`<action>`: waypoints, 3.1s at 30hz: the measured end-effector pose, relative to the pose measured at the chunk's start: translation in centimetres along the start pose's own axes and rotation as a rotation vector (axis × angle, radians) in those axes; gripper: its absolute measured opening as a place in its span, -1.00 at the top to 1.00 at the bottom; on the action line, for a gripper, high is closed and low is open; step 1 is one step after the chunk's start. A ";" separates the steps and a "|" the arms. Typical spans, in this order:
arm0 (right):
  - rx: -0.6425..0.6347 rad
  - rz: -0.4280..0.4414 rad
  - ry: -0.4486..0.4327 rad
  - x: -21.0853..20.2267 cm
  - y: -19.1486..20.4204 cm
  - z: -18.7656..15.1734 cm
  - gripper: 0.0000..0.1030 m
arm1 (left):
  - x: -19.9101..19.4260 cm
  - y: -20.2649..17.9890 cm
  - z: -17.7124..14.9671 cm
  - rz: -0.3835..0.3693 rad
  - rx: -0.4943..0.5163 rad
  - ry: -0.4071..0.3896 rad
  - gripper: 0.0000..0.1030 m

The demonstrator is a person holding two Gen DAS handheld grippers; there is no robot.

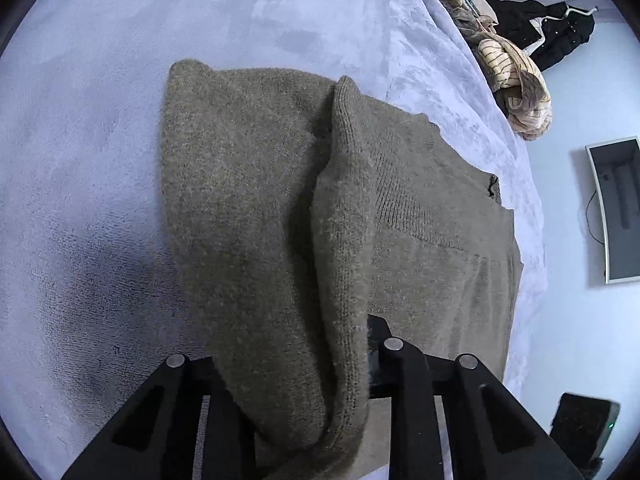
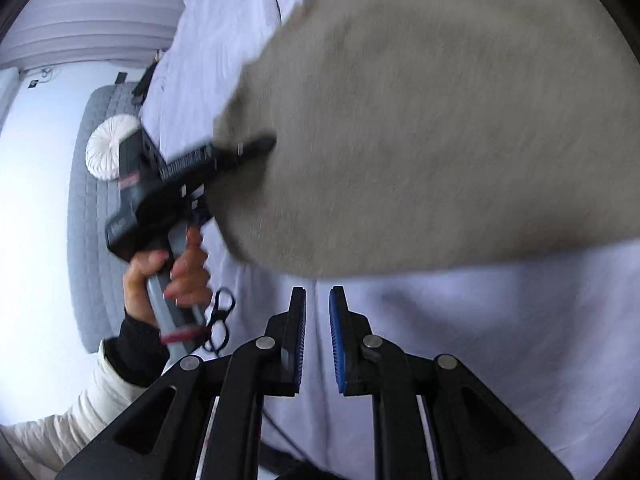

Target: Fold small clothes

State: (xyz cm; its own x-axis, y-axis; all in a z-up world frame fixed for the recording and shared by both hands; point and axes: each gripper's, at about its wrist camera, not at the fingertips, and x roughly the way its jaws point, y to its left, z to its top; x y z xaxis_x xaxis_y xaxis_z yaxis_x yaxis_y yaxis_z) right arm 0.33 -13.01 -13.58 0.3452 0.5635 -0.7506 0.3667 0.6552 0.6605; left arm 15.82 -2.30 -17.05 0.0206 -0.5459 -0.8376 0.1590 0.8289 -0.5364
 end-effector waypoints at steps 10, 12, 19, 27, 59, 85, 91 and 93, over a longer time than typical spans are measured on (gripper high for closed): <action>-0.083 -0.250 -0.121 1.2 -3.0 8.2 0.74 | -2.7 -4.7 -1.1 0.149 0.168 -0.144 0.61; -0.083 -0.277 -0.077 2.5 -4.1 7.9 0.82 | -3.0 -5.6 -1.2 0.157 0.189 -0.155 0.61; -0.181 -0.273 -0.064 3.1 -3.3 7.1 0.81 | -3.9 -9.7 -1.7 0.206 0.263 -0.202 0.61; -0.021 -0.072 -0.113 -3.2 -8.3 6.9 0.73 | -3.9 -18.8 -2.1 0.206 0.441 -0.222 0.61; 0.587 0.667 -0.385 -8.9 -23.0 3.4 -0.43 | -0.1 -22.7 -5.5 0.208 0.429 -0.253 -0.57; 0.156 -0.031 -0.315 -13.5 -20.0 5.6 0.65 | 6.9 -20.3 -5.4 0.359 0.475 -0.110 -0.58; 0.112 -0.144 -0.329 -14.3 -19.1 6.8 0.49 | 5.7 -20.3 -5.3 0.380 0.475 -0.113 -0.58; 0.122 -0.209 -0.349 -15.0 -19.2 7.8 0.46 | 5.0 -20.3 -5.3 0.412 0.485 -0.133 -0.58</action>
State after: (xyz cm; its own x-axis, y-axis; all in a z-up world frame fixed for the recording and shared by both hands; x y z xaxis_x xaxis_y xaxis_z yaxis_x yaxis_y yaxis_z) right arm -5.18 -37.95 -14.90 0.5169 0.2070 -0.8306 0.5520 0.6610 0.5083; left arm 7.43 -21.23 -10.87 0.2924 -0.2316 -0.9278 0.5388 0.8414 -0.0403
